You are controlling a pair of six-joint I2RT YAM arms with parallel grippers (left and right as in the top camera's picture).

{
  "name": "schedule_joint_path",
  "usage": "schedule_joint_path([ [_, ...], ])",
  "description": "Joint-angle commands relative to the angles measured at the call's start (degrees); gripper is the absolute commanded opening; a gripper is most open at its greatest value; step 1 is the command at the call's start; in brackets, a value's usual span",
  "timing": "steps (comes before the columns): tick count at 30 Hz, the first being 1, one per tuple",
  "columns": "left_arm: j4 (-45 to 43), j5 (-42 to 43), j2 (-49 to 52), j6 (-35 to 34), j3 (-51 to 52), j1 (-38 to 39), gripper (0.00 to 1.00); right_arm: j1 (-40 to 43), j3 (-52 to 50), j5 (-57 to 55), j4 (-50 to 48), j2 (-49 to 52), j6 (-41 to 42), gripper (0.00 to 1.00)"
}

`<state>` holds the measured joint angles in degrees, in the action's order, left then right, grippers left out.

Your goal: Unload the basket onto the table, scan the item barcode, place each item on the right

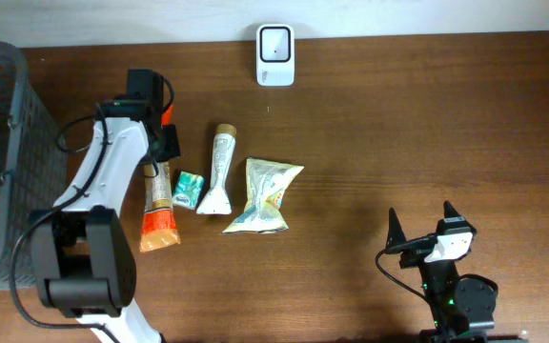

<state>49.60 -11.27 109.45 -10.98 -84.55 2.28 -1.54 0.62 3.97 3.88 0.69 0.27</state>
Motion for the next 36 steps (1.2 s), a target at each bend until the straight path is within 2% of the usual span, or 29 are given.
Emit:
schedule_joint_path([
  [1,-5.0,-1.8,1.2,3.8,2.3,0.1,0.00,-0.3,-0.3,0.3,0.2,-0.3,0.7,0.99],
  [4,-6.5,-0.4,2.8,3.8,3.2,0.3,0.00,-0.3,-0.3,0.3,0.2,-0.3,0.7,0.99],
  [10,-6.6,14.3,5.4,2.2,3.7,1.1,0.00,-0.3,-0.3,0.3,0.2,-0.3,0.7,0.99],
  [12,-6.6,15.6,5.6,0.7,3.7,1.8,0.00,-0.3,-0.3,0.3,0.2,-0.3,0.7,0.99],
  [13,-6.6,15.6,5.6,0.1,3.7,2.4,0.04,-0.3,-0.3,0.3,0.2,-0.3,0.7,0.99],
  [14,-6.7,15.6,5.6,-0.1,3.7,3.0,0.16,-0.3,-0.3,0.3,0.2,-0.3,0.7,0.99],
  [15,-6.8,15.6,5.6,-0.1,3.7,3.4,0.34,-0.3,-0.3,0.3,0.2,-0.3,0.7,0.99],
  [16,-7.0,15.1,5.6,-0.1,3.7,3.6,0.60,-0.3,-0.3,0.3,0.2,-0.3,0.7,0.99],
  [17,-7.1,14.9,5.6,-0.1,3.7,3.6,0.78,-0.3,-0.3,0.3,0.2,-0.3,0.7,0.99],
  [20,-4.8,14.9,5.1,-0.1,0.7,2.5,0.92,-0.3,-0.3,0.3,0.2,-0.3,0.7,0.99],
  [25,2.4,14.9,1.7,1.0,-9.3,-0.4,0.94,-0.3,-0.3,0.3,0.2,-0.3,0.7,0.99],
  [29,8.4,14.9,-2.8,7.3,-17.5,-3.1,0.96,-0.3,-0.3,0.3,0.2,-0.3,0.7,0.99],
  [31,9.7,14.9,-4.9,10.8,-18.9,-4.2,1.00,-0.3,-0.3,0.3,0.2,-0.3,0.7,0.98],
  [34,12.4,14.9,-9.2,13.3,-18.9,-6.4,0.95,-0.3,-0.3,0.3,0.2,-0.3,0.7,0.99],
  [36,13.2,14.9,-12.3,13.9,-18.9,-8.1,0.95,-0.3,-0.3,0.3,0.2,-0.3,0.7,0.99],
])
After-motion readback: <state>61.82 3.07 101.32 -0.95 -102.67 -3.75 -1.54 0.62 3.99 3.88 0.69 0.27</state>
